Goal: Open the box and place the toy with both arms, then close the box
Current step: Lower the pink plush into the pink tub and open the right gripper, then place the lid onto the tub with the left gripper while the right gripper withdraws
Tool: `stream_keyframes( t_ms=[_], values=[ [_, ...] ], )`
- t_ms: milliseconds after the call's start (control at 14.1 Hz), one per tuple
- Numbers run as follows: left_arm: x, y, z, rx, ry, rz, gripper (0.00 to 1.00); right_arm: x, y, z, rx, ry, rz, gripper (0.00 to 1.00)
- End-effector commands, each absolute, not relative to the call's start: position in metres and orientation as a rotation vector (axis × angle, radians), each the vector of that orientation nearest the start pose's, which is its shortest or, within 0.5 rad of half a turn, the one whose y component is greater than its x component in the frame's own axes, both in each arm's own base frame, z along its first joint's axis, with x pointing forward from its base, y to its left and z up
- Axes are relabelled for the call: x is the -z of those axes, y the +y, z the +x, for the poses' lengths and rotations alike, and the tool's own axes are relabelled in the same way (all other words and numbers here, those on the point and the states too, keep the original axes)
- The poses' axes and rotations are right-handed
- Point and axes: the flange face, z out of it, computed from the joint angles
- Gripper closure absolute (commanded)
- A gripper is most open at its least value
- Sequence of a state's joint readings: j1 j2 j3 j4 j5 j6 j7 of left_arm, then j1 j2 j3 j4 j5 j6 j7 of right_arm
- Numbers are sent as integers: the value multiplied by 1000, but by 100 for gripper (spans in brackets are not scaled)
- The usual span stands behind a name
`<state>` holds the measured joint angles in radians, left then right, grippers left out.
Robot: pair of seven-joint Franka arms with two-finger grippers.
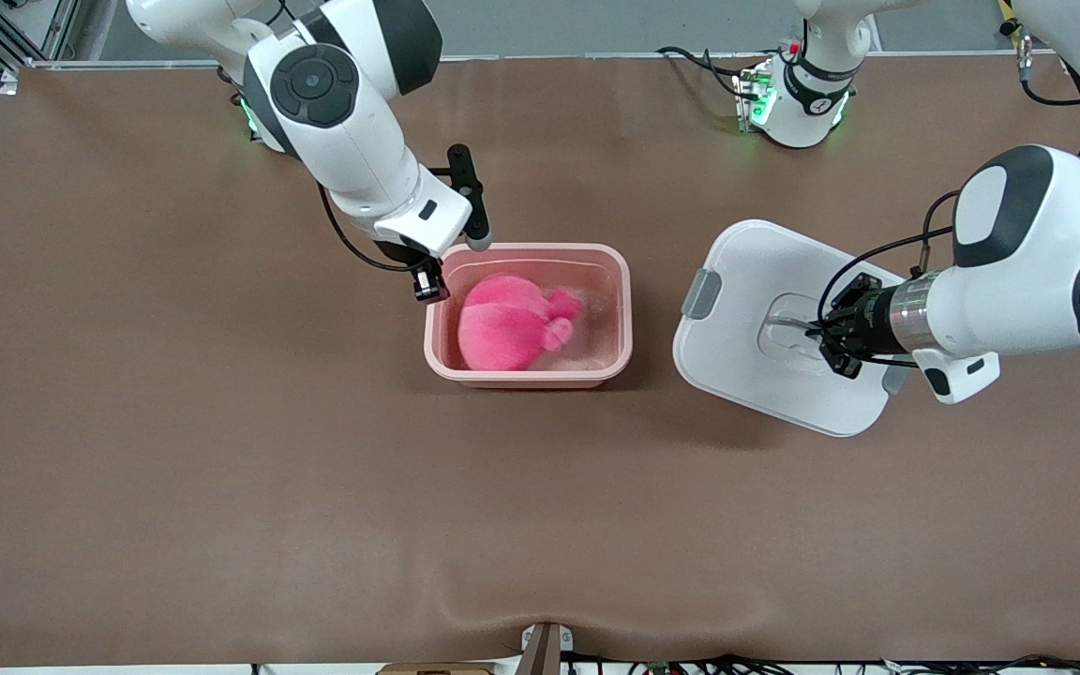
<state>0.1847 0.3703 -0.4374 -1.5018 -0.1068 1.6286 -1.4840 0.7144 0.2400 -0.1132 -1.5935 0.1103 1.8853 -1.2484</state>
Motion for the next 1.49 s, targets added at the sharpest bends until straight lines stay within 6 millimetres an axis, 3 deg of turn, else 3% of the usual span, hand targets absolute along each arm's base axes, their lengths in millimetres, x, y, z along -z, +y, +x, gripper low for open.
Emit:
stream_keyframes(
  t_ms=[0, 212, 495, 637, 991, 1132, 1415],
  values=[
    [-467, -131, 619, -560, -1816, -2527, 100, -504, 368, 526, -141, 2532, 1953, 0],
    [-468, -133, 618, -562, -1818, -2525, 100, -503, 342, 540, -122, 2466, 2039, 0],
    [-469, -153, 616, -598, -1849, -2520, 100, -503, 273, 561, 45, 2169, 2404, 0],
    [-471, -179, 612, -576, -1896, -2489, 100, -504, 239, 568, 119, 1987, 2560, 0],
    [-476, -273, 594, -474, -2089, -2394, 100, -553, 183, 555, 188, 1340, 2798, 0],
    [-473, -318, 578, -377, -2129, -2367, 100, -567, 164, 552, 195, 1210, 2850, 0],
    [-458, -410, 544, -174, -2245, -2340, 100, -587, 96, 557, 129, 962, 2974, 0]
  ],
)
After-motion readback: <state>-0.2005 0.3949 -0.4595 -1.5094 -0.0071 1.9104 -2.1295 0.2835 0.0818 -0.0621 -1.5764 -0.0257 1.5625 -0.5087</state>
